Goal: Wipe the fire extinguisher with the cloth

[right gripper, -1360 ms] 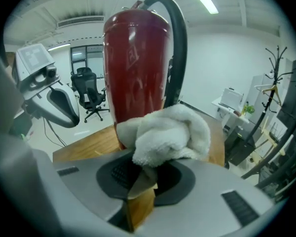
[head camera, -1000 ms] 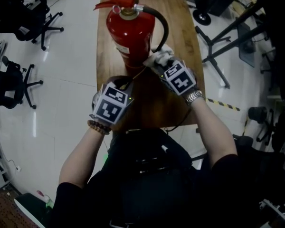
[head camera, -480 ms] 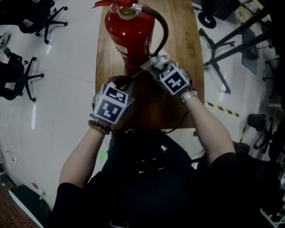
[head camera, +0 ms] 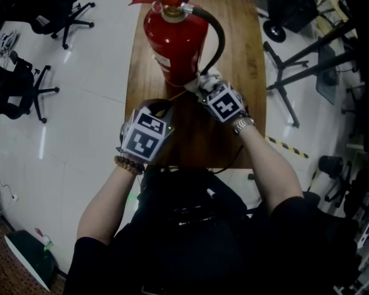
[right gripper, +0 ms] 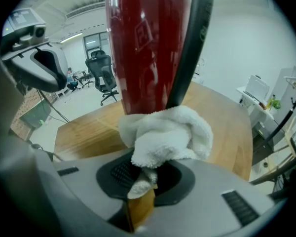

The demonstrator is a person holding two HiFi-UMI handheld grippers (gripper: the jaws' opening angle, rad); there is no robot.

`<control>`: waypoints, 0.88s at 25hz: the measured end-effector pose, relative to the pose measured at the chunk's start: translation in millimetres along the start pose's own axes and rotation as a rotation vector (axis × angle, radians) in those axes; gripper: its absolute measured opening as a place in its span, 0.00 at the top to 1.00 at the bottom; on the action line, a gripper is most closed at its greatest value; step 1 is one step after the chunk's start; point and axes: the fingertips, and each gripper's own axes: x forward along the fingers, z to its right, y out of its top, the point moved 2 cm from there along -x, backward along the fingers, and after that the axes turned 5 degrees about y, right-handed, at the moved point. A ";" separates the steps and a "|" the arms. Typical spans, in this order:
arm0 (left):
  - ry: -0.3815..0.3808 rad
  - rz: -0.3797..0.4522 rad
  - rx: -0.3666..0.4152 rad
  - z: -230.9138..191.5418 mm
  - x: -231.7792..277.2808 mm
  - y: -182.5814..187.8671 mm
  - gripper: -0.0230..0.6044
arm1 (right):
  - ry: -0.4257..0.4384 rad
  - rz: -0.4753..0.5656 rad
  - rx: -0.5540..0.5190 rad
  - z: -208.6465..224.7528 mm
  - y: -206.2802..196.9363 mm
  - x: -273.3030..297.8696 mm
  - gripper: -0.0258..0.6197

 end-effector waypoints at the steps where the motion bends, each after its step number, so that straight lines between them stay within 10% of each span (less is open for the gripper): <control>1: 0.002 0.000 -0.002 -0.2 -0.9 -0.9 0.94 | -0.004 -0.002 0.004 0.6 -0.9 1.7 0.85; 22: 0.032 0.056 0.017 -13.6 -65.8 -24.7 0.94 | -0.184 0.031 0.120 -15.3 -13.4 -67.4 0.85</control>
